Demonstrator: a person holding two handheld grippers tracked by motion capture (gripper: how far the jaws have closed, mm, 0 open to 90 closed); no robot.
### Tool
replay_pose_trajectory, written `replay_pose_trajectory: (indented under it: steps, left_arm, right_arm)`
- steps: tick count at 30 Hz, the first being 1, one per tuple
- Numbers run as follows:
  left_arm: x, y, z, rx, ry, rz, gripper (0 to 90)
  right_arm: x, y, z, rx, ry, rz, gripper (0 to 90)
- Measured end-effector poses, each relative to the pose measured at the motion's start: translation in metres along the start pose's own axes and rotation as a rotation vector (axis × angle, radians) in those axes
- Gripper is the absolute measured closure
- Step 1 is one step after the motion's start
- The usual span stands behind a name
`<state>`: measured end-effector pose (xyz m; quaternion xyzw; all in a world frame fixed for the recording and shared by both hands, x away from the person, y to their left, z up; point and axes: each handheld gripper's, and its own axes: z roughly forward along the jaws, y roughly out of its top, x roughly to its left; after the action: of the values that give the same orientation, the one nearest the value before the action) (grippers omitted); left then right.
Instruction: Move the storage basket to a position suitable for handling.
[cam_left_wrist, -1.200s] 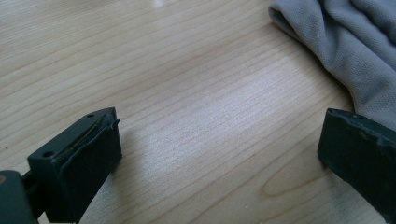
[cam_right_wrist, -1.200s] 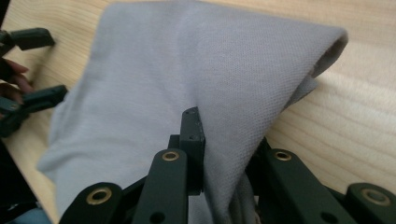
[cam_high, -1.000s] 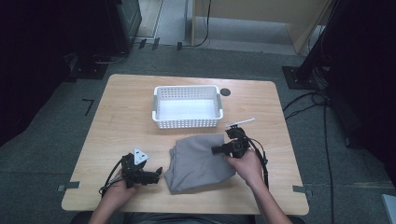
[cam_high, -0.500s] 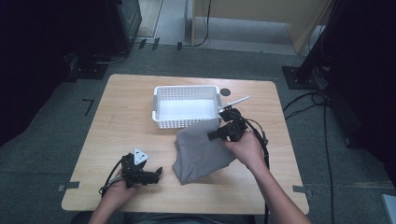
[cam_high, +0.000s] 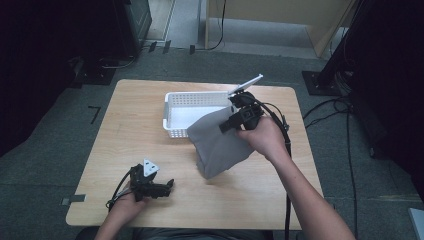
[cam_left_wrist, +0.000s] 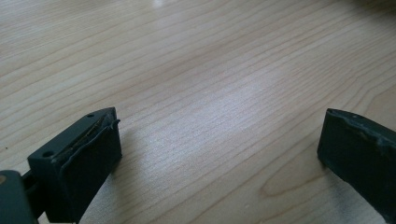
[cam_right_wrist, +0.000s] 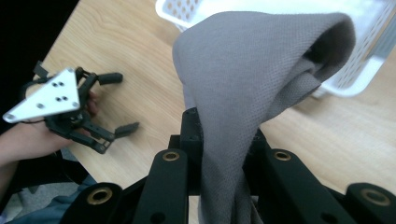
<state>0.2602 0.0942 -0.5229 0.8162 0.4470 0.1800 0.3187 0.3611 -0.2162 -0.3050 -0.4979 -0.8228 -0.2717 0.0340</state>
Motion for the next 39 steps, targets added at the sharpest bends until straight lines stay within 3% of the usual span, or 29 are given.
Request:
replay_pose_trajectory:
  steps: [11, 18, 25, 32, 39]
  left_arm:
    - [0.000, 0.000, 0.000, 0.000, 0.001, 0.001, 0.0]
    - [0.000, 0.000, 0.000, 0.001, 0.000, 0.002, 0.0]
    - [0.000, 0.000, 0.000, -0.001, 0.003, 0.004, 0.0]
    - [0.000, 0.000, 0.000, -0.002, 0.000, 0.003, 0.0]
    - [0.000, -0.001, 0.000, -0.005, -0.001, -0.002, 0.0]
  right_arm:
    - [0.021, 0.044, -0.038, 0.002, -0.051, -0.045, 77.5]
    - [0.029, 0.081, -0.047, 0.000, -0.084, -0.049, 77.4]
    - [0.032, 0.119, -0.036, 0.020, -0.111, -0.031, 77.4]
    - [0.030, 0.150, -0.016, 0.028, -0.122, 0.018, 77.4]
    - [0.032, 0.180, 0.013, 0.029, -0.136, 0.060, 77.3]
